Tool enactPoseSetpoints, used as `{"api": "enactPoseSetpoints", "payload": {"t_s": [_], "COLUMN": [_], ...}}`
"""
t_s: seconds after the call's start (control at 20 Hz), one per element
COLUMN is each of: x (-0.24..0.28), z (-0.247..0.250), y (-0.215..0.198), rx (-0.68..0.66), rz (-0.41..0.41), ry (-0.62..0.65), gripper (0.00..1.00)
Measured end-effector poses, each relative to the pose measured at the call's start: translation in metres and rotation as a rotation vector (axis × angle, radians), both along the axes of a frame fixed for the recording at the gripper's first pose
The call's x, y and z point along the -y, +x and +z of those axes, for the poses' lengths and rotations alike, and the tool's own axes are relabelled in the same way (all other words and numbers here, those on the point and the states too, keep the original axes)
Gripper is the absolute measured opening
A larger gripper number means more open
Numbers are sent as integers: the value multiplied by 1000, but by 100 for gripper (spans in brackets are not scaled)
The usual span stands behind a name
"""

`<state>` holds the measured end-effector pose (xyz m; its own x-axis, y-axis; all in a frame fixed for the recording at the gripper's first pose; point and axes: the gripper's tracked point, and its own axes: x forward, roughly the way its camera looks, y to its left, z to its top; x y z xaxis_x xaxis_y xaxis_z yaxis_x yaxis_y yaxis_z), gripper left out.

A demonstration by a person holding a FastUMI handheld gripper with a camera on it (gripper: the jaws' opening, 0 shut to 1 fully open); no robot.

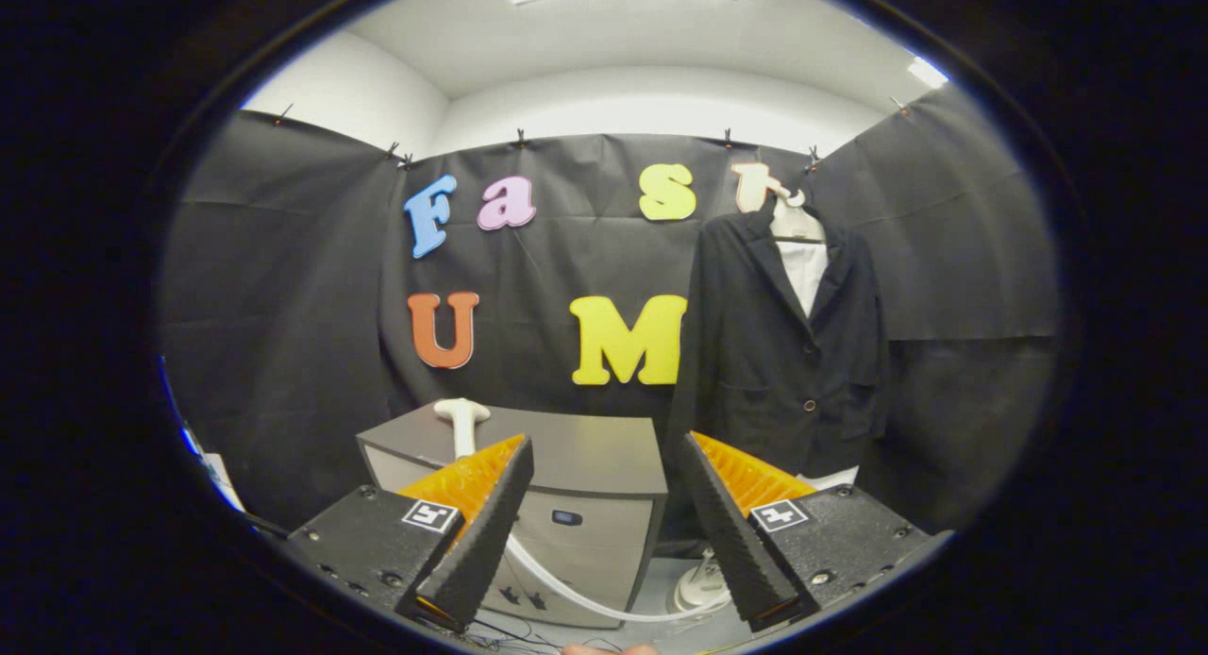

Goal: Iron the clothes twice with a garment steamer, once on the left side and once on the right side.

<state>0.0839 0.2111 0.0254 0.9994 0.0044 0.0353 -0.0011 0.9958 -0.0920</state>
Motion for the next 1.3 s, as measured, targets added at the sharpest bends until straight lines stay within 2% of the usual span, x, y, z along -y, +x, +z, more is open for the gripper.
{"api": "enactPoseSetpoints", "payload": {"t_s": [0.2,0.35,0.7,0.9,1.05,1.3], "x": [-27,-53,-123,-151,-169,-187], "z": [-3,-9,-19,-31,-47,-82], "y": [26,50,128,171,206,262], "rx": [-33,-71,-173,-240,-304,-446], "rz": [40,111,350,456,505,526], "ry": [-2,-2,-6,-48,-71,-130], "gripper": [98,98,97,98,97,97]}}
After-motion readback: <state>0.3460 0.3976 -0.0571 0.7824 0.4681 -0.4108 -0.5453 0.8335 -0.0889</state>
